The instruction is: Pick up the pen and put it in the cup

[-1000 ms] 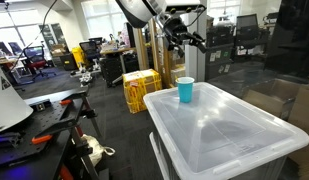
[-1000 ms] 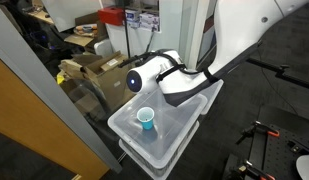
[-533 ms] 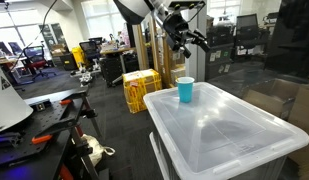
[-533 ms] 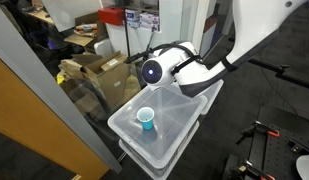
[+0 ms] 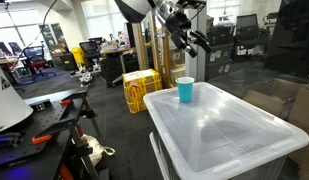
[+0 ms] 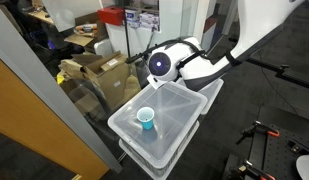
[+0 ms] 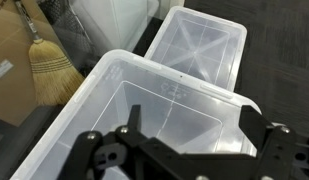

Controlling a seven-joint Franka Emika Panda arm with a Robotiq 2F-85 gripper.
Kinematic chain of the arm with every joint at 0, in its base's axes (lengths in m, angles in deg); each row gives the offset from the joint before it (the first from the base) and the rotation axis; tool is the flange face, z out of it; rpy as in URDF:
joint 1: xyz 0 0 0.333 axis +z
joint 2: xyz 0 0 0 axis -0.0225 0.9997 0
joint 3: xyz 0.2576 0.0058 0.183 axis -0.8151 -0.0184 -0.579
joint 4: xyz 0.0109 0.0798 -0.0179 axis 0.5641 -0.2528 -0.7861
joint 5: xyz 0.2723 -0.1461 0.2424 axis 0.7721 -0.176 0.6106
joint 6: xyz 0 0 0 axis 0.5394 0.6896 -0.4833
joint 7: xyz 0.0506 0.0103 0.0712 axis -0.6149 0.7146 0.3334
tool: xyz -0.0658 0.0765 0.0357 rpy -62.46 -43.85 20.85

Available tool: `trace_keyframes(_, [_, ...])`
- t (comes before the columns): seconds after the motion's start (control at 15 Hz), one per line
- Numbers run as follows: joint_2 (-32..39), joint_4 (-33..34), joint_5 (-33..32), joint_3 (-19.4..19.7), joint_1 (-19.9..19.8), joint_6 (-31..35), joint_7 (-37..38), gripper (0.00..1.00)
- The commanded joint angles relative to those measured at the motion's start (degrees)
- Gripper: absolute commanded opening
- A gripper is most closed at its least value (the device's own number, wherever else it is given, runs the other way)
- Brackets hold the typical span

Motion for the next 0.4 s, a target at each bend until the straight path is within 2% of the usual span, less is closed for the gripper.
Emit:
trace_keyframes(0.0, [-2.32,-1.85,-0.94,0.66,-0.43,2.53,-2.62,1.0])
trace_keyframes(0.33, [0.04,0.03,0.23,0.64,0.38,0.49,-1.71,1.0])
